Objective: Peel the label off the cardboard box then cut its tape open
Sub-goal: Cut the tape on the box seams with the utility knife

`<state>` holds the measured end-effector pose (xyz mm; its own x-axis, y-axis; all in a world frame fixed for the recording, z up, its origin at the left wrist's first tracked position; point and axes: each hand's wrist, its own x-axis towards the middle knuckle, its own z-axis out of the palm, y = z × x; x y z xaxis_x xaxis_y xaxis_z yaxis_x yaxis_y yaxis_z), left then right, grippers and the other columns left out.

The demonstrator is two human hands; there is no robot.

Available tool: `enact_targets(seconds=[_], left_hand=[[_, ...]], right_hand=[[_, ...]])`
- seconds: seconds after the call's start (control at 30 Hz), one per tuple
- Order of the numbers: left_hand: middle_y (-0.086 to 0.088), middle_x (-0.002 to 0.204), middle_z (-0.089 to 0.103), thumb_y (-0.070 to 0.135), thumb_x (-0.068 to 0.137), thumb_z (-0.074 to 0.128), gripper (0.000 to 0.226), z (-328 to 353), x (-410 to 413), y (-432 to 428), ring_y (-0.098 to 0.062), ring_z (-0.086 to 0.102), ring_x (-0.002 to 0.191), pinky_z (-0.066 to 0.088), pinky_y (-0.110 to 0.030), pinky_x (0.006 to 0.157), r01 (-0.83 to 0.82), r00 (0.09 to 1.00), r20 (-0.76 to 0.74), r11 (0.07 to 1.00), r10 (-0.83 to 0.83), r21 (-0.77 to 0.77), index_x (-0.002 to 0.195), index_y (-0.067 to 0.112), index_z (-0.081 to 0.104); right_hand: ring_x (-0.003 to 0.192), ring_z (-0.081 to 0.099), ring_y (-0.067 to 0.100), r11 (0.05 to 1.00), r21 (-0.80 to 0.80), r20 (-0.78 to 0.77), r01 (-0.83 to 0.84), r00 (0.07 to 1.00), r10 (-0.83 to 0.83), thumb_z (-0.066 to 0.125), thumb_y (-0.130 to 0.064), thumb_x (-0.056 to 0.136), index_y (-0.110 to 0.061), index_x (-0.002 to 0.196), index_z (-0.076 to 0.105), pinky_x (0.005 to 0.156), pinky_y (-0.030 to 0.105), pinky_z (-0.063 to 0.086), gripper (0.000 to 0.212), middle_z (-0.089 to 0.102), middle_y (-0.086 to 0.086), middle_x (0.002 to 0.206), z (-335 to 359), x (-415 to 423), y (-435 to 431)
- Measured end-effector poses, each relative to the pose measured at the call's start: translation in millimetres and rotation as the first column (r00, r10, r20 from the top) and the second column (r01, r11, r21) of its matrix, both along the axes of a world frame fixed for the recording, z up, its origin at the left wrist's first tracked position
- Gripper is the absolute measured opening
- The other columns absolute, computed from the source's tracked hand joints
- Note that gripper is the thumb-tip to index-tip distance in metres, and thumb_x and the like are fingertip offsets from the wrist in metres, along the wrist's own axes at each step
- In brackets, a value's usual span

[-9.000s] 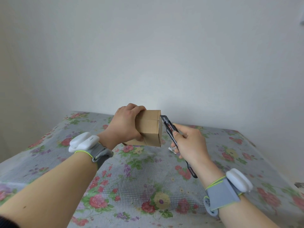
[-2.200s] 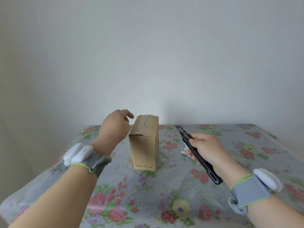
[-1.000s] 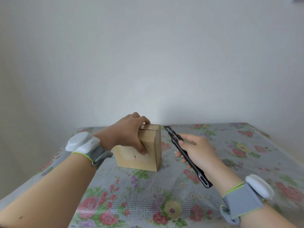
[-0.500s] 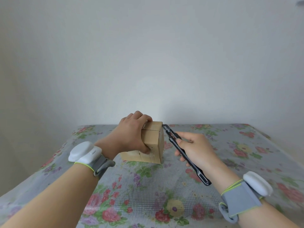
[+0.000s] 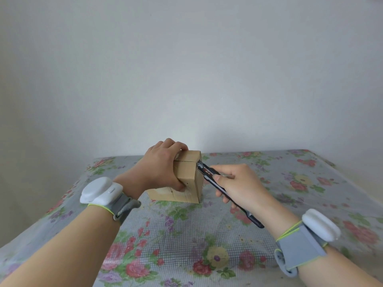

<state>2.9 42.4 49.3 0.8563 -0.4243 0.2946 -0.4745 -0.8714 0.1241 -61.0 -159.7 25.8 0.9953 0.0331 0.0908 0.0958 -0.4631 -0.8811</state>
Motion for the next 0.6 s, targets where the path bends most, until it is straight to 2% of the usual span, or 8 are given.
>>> enact_targets(seconds=[0.23, 0.33, 0.4, 0.47, 0.6], left_hand=[[0.009, 0.119, 0.045, 0.047, 0.048, 0.085, 0.096, 1.3, 0.3, -0.1, -0.014, 0.04, 0.107, 0.033, -0.028, 0.092, -0.001, 0.999, -0.035, 1.0, 0.002, 0.013, 0.13, 0.031, 0.038], [0.009, 0.119, 0.047, 0.049, 0.049, 0.084, 0.096, -0.2, 0.1, 0.4, -0.014, 0.042, 0.107, 0.033, -0.029, 0.093, -0.004, 1.0, -0.024, 1.0, 0.005, 0.028, 0.131, 0.031, 0.037], [0.009, 0.12, 0.047, 0.049, 0.049, 0.084, 0.096, -1.4, -0.1, 0.4, -0.015, 0.043, 0.108, 0.032, -0.029, 0.093, -0.001, 1.0, -0.008, 1.0, 0.002, 0.031, 0.131, 0.031, 0.037], [0.01, 0.119, 0.048, 0.049, 0.049, 0.083, 0.096, -1.6, -0.2, 0.7, -0.015, 0.043, 0.108, 0.032, -0.029, 0.093, 0.003, 1.0, -0.002, 0.999, -0.003, 0.038, 0.131, 0.031, 0.037], [0.009, 0.119, 0.05, 0.049, 0.049, 0.083, 0.095, -0.1, 1.1, 0.1, -0.015, 0.044, 0.107, 0.032, -0.029, 0.092, 0.006, 1.0, -0.017, 0.999, -0.005, 0.044, 0.131, 0.032, 0.037]], right_hand=[[0.05, 0.056, 0.012, 0.999, -0.029, -0.025, -0.03, 0.999, 0.029, 0.051, -0.02, 0.095, -0.031, 0.127, 0.058, 0.043, 0.025, 0.047, 0.034, 0.068, 0.002, 0.065, 3.5, -1.6, -3.4], [0.05, 0.056, 0.015, 0.997, 0.072, -0.119, -0.032, 0.992, 0.04, 0.051, -0.016, 0.095, -0.026, 0.127, 0.058, 0.046, 0.028, 0.047, 0.034, 0.067, 0.004, 0.062, 6.2, -2.1, -2.0], [0.048, 0.055, 0.015, 0.991, 0.122, -0.186, -0.045, 0.98, 0.067, 0.051, -0.013, 0.094, -0.022, 0.126, 0.059, 0.043, 0.026, 0.045, 0.034, 0.066, 0.005, 0.06, 12.7, -2.0, -5.1], [0.046, 0.055, 0.015, 0.992, 0.103, -0.212, -0.071, 0.973, 0.091, 0.051, -0.012, 0.094, -0.019, 0.126, 0.06, 0.041, 0.024, 0.044, 0.033, 0.066, 0.006, 0.06, 19.7, -1.4, -8.0], [0.047, 0.053, 0.015, 0.994, -0.042, -0.146, -0.1, 0.985, 0.093, 0.05, -0.014, 0.095, -0.024, 0.122, 0.063, 0.041, 0.022, 0.042, 0.031, 0.065, 0.006, 0.062, 26.5, -2.7, -9.2]])
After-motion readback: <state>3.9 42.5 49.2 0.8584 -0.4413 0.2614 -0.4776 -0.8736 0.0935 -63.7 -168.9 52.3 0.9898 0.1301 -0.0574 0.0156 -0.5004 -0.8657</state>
